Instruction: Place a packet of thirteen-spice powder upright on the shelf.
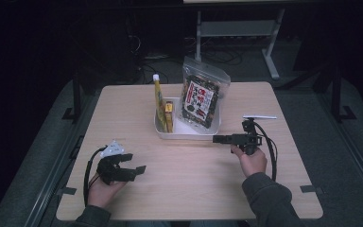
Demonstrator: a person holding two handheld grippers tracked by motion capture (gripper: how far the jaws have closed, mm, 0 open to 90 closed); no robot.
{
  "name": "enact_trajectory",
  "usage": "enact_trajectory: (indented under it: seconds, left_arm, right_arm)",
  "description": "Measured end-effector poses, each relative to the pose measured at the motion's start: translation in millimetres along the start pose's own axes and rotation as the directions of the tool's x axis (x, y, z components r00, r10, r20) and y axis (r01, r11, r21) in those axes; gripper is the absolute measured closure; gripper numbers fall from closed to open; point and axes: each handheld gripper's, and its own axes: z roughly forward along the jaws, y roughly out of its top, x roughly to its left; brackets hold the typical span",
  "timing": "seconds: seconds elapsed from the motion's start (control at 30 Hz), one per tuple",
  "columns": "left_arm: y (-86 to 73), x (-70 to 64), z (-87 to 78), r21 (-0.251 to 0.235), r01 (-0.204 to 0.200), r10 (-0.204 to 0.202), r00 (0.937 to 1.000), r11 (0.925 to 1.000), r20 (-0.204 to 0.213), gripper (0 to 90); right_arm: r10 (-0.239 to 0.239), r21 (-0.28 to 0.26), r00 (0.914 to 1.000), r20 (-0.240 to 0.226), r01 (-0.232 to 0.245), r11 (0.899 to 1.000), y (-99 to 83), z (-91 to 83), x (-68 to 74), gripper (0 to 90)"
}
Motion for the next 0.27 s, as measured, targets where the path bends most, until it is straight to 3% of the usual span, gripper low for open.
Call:
enact_trajectory:
  seconds: [0.27]
  left_arm:
    - [0.9, 0.0, -0.4, -0.005, 0.006, -0.006, 1.0, 1.0, 0.004, 21.1]
  right_arm:
    - [0.0, 0.009, 0.9999, 0.016, 0.0, 1.0, -9.8, -3.0, -7.1, 39.7]
